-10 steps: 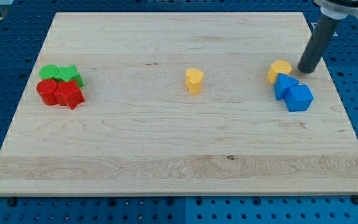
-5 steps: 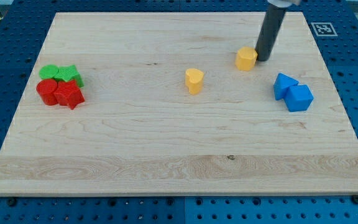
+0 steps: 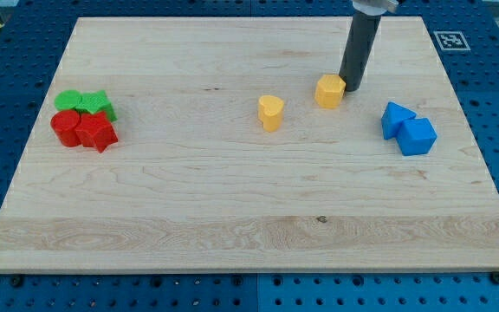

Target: Push the yellow hexagon closer to the yellow heart

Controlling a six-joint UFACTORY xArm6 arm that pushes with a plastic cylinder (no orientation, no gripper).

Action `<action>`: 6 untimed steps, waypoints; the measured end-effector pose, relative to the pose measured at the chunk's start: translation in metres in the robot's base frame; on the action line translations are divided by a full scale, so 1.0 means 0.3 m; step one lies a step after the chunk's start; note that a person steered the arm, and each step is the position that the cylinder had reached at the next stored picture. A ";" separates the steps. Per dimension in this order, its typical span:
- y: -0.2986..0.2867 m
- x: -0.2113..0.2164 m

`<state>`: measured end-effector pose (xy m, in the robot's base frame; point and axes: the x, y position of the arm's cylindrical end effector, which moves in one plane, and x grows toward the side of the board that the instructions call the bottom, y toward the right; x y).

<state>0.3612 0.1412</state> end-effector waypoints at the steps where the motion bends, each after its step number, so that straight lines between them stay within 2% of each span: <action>1: -0.036 0.019; 4: -0.205 0.019; 6: -0.237 0.008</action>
